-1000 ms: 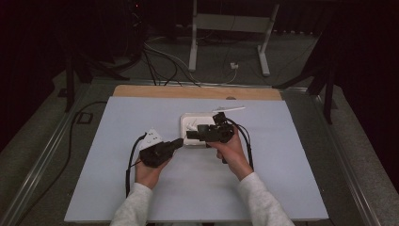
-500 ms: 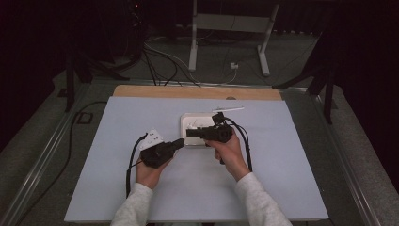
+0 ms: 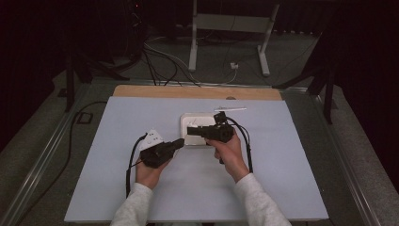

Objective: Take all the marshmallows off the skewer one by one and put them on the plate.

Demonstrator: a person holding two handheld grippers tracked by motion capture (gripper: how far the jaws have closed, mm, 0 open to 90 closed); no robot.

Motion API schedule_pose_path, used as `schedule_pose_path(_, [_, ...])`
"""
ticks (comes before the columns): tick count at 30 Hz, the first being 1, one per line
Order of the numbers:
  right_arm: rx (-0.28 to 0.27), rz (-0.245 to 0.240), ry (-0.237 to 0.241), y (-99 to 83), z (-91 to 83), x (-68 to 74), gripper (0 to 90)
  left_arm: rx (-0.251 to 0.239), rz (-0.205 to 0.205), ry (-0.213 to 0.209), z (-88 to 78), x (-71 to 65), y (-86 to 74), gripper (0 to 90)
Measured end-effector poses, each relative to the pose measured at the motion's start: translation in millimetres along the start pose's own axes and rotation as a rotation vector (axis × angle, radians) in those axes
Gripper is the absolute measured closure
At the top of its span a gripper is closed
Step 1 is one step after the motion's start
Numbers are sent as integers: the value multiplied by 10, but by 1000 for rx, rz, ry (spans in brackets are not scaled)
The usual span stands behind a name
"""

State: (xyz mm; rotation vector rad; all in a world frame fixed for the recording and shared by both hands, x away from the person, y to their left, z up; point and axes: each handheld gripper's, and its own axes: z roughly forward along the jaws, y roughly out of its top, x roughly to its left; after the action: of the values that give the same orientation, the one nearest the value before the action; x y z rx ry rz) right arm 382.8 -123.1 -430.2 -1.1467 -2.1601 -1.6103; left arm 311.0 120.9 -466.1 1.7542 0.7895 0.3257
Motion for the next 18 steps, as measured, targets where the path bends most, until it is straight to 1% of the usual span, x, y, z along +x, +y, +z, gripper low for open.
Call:
schedule_pose_path(7, [-24,5,-2,30,-57,-13,784,0,4,-3,2,-6,-1,900])
schedule_pose_path(8, [-32,-1,-5,34,-68,-15,785,1,5,-3,3,-7,-2,900])
schedule_pose_path(10, [-47,4,-10,48,-99,-16,788,10,12,-1,5,-6,-8,900])
schedule_pose_path(12, [-56,12,-10,72,-138,-32,788,7,11,-3,5,-6,-5,900])
schedule_pose_path(18, [-50,-18,-27,102,-179,-22,786,7,13,-8,14,-15,-7,900])
